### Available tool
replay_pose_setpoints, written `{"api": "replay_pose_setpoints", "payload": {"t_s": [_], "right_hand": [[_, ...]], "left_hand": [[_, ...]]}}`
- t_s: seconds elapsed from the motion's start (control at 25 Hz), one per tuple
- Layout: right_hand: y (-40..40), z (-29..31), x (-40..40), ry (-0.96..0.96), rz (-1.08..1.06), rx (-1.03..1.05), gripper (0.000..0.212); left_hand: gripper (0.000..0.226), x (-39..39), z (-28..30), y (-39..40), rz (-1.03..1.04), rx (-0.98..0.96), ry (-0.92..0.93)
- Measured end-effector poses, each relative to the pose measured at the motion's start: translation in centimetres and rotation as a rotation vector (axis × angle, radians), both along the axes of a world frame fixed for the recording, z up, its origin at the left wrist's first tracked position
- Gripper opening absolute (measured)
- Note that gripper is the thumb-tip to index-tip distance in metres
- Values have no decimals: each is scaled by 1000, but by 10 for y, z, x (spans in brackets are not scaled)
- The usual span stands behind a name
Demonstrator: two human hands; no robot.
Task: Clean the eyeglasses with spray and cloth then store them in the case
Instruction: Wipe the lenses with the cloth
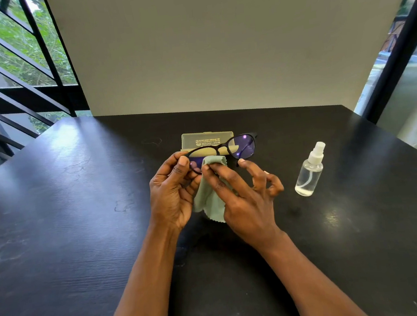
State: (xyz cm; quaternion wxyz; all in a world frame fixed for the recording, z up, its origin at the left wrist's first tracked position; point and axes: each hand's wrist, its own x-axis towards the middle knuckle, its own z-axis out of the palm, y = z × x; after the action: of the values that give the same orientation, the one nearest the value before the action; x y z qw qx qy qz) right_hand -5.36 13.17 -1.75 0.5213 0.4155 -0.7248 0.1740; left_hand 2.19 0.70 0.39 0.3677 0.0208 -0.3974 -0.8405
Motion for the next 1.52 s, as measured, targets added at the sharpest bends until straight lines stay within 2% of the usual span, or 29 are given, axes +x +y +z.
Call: {"api": "replay_pose_setpoints", "payload": {"t_s": [0.2,0.36,0.52,0.64,1.0,1.12,1.24,1.4,1.52], "right_hand": [[3,0,-8,5,-44,-29,48],[0,5,-9,-32,-35,-79,40],[6,10,-8,-183,141,-325,44],[16,14,-14,-303,186,-453,48],[16,13,-17,-623,202,-221,53],[13,13,-11,-556,206,-152,52],[10,12,-8,-435,239,-123,42],[15,9,-18,-357,241,-221,27],[16,9,-24,-357,201,-291,27]], "left_hand": [[19,1,2,-2,-4,-23,-36],[20,1,4,0,4,-59,-62],[17,2,5,2,44,-76,-57],[18,3,6,2,61,-76,-67],[21,3,6,4,65,-129,-121],[19,3,6,4,62,-132,-106],[19,4,7,3,78,-135,-95],[19,5,8,1,92,-104,-98],[18,5,8,1,84,-86,-91]]}}
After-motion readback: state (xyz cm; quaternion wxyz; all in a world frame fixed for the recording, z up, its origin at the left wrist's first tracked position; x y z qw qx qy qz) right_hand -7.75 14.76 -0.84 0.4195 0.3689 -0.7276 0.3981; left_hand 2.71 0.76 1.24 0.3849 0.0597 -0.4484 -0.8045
